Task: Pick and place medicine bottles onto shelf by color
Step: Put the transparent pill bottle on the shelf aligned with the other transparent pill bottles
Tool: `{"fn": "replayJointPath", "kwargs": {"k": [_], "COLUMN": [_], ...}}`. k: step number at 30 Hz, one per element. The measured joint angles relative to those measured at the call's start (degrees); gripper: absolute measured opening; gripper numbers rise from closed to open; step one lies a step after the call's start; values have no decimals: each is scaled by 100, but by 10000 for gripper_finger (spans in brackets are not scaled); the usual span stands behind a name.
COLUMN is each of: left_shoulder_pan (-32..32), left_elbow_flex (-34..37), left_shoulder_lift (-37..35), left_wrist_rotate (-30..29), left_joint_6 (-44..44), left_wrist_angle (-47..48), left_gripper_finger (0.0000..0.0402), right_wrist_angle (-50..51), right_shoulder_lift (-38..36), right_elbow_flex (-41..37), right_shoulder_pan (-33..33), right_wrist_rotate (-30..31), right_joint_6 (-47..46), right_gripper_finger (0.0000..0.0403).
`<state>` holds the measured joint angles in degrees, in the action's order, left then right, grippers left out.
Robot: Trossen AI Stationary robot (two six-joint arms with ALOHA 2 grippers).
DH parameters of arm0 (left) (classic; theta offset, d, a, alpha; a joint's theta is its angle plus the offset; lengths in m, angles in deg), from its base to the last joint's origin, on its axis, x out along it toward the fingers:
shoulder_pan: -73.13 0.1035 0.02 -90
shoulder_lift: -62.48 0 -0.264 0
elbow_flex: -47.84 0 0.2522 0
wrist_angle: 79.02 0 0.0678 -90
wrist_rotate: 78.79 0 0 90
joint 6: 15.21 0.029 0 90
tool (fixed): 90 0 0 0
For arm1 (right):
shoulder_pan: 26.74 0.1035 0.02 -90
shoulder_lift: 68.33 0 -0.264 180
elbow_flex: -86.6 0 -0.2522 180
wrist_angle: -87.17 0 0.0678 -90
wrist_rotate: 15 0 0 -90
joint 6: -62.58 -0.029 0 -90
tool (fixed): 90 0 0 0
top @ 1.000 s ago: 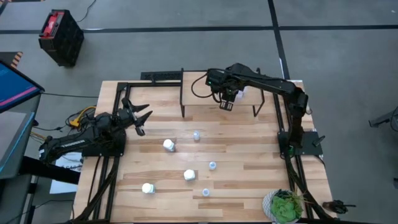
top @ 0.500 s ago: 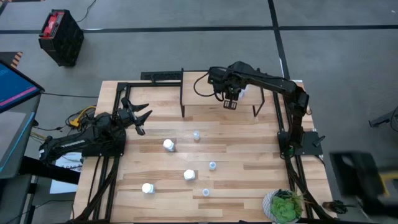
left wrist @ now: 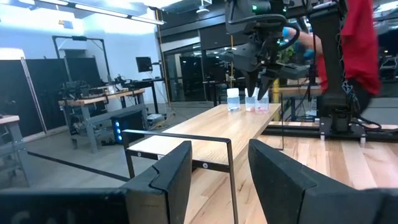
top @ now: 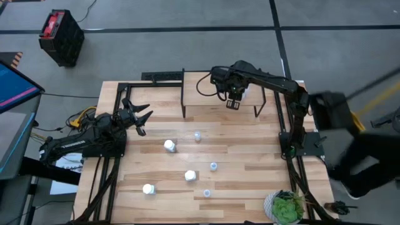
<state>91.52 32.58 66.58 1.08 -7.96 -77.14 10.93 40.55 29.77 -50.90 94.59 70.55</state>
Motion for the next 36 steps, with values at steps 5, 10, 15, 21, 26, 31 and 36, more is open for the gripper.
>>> {"fn": "replayJointPath", "kwargs": {"k": [5,10,15,21,26,31,36], "left_shoulder_pan": [0,0,0,0,0,0,0], "left_elbow_flex": [0,0,0,0,0,0,0], "left_shoulder_lift": [0,0,2,1,1,0,1], "left_wrist_rotate": [2,2,2,4,4,7,9], "left_joint_6": [-12,-92,-101,-105,-247,-339,-449], "left_wrist_angle": [2,9,80,94,94,98,101], "left_gripper_finger": [149,149,149,149,149,149,149], "right_wrist_angle": [1,2,2,2,2,2,2], "right_shoulder_lift": [0,0,-1,0,0,0,0], "right_elbow_flex": [0,0,0,0,0,0,0], "right_shoulder_pan": [0,0,0,0,0,0,0], "right_wrist_rotate": [0,0,-10,-18,-18,-24,-38], "right_joint_6": [-65,-207,-213,-331,-389,-500,-553], "right_gripper_finger": [133,133,133,133,134,134,134]}}
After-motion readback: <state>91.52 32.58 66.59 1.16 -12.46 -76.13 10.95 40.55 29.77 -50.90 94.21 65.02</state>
